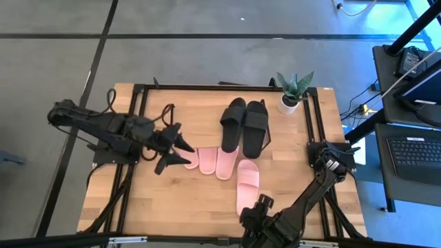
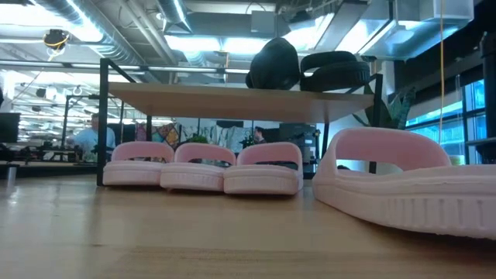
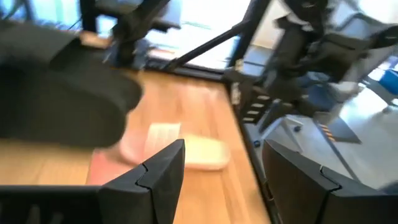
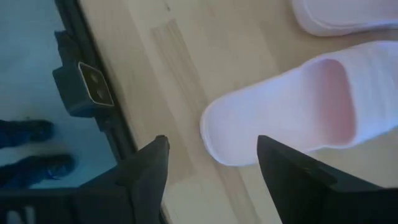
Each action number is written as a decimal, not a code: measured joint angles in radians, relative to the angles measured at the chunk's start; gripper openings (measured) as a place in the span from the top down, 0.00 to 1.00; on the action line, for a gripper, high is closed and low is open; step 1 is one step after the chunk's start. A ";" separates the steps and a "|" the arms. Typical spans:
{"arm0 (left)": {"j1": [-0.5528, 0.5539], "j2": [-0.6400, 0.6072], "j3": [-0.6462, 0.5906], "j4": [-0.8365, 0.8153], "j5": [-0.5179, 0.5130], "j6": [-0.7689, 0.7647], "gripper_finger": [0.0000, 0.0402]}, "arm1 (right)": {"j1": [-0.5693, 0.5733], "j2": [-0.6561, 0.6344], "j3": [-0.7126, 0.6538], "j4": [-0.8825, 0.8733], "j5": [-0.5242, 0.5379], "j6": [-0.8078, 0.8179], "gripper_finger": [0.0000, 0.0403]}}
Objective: Pick and place slides into the shelf
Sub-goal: Put the pink slides under the shelf
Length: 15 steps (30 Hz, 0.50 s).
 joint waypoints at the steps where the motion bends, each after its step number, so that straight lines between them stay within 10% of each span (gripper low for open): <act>1: -0.013 -0.015 -0.028 0.002 -0.031 -0.026 0.49 | -0.002 0.001 -0.013 0.022 -0.001 -0.007 0.39; 15: -0.184 -0.205 -0.185 -0.081 -0.266 -0.312 0.49 | -0.007 0.002 -0.289 0.293 -0.083 0.052 0.39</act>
